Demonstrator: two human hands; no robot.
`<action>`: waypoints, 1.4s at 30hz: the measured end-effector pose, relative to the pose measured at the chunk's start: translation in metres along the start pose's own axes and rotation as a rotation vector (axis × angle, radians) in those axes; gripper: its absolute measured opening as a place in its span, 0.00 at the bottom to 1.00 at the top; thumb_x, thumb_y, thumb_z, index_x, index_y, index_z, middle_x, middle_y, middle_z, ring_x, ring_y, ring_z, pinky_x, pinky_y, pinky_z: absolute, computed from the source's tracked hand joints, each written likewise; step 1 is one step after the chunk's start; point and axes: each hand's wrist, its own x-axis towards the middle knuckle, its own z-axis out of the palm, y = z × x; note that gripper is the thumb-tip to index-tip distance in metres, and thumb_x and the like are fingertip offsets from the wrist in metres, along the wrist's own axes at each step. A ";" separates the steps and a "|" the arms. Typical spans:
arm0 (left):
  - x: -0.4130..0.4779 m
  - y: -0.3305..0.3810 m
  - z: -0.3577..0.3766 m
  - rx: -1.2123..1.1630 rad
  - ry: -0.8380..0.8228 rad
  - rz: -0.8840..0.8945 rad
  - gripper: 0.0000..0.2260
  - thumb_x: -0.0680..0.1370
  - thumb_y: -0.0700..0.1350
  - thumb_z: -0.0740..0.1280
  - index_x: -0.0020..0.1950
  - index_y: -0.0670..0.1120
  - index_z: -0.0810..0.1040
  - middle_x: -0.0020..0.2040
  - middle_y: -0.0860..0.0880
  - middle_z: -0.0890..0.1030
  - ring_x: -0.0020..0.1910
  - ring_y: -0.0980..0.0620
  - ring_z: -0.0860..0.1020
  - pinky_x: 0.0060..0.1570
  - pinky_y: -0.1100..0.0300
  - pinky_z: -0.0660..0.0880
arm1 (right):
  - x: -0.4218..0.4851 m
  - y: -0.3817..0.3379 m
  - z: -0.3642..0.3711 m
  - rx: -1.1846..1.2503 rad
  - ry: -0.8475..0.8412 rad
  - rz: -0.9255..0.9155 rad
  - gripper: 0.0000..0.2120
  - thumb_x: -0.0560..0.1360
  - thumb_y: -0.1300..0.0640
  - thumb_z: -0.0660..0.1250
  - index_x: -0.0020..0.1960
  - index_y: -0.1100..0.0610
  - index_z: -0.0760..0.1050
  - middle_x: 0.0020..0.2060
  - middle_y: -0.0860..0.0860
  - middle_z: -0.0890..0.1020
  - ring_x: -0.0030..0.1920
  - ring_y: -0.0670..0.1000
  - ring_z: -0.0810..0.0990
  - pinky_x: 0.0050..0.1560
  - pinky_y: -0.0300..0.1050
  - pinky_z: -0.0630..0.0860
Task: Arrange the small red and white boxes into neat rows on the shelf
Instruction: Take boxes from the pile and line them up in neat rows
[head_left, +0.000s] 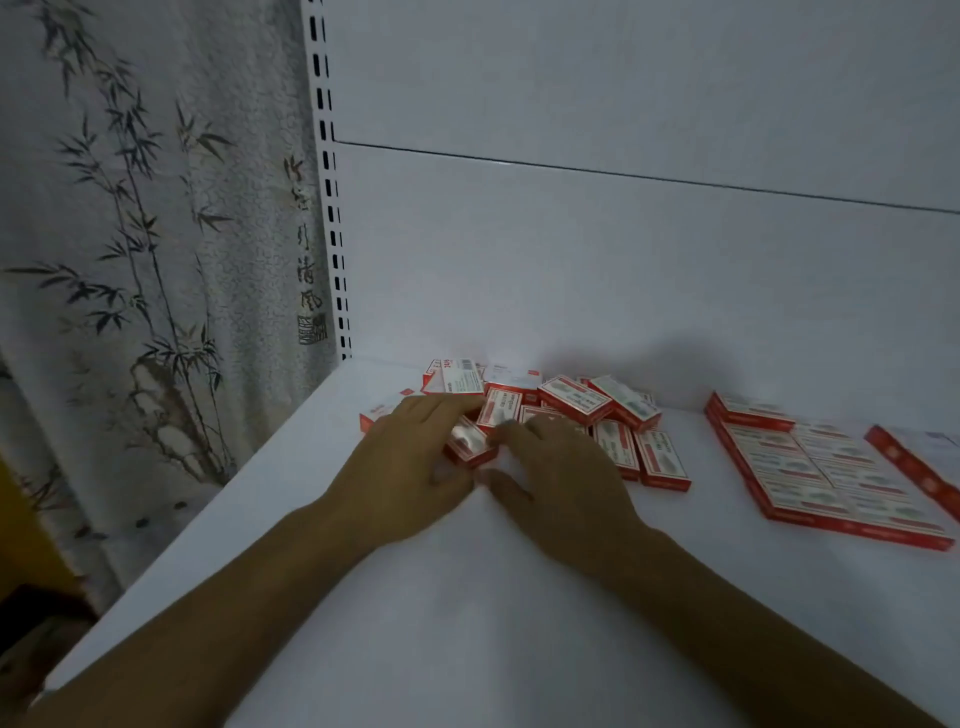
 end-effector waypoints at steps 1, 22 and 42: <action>0.002 0.002 0.000 -0.013 0.033 0.007 0.25 0.71 0.55 0.62 0.67 0.47 0.71 0.62 0.50 0.76 0.61 0.50 0.73 0.59 0.50 0.72 | 0.000 0.000 0.003 0.000 0.005 -0.023 0.19 0.74 0.42 0.59 0.60 0.49 0.73 0.49 0.50 0.78 0.49 0.52 0.76 0.46 0.46 0.71; -0.002 0.017 0.005 0.110 -0.012 -0.022 0.26 0.73 0.52 0.68 0.69 0.50 0.68 0.64 0.48 0.74 0.60 0.47 0.73 0.51 0.56 0.71 | -0.007 0.016 0.002 0.210 0.016 0.030 0.29 0.70 0.39 0.63 0.66 0.51 0.67 0.60 0.48 0.76 0.61 0.49 0.73 0.62 0.53 0.69; -0.003 0.020 -0.003 -0.027 0.142 -0.093 0.35 0.71 0.52 0.71 0.74 0.55 0.57 0.64 0.55 0.73 0.60 0.57 0.72 0.52 0.66 0.66 | -0.007 0.015 -0.013 0.057 0.462 -0.076 0.19 0.72 0.47 0.66 0.61 0.51 0.70 0.54 0.51 0.81 0.52 0.54 0.79 0.59 0.53 0.70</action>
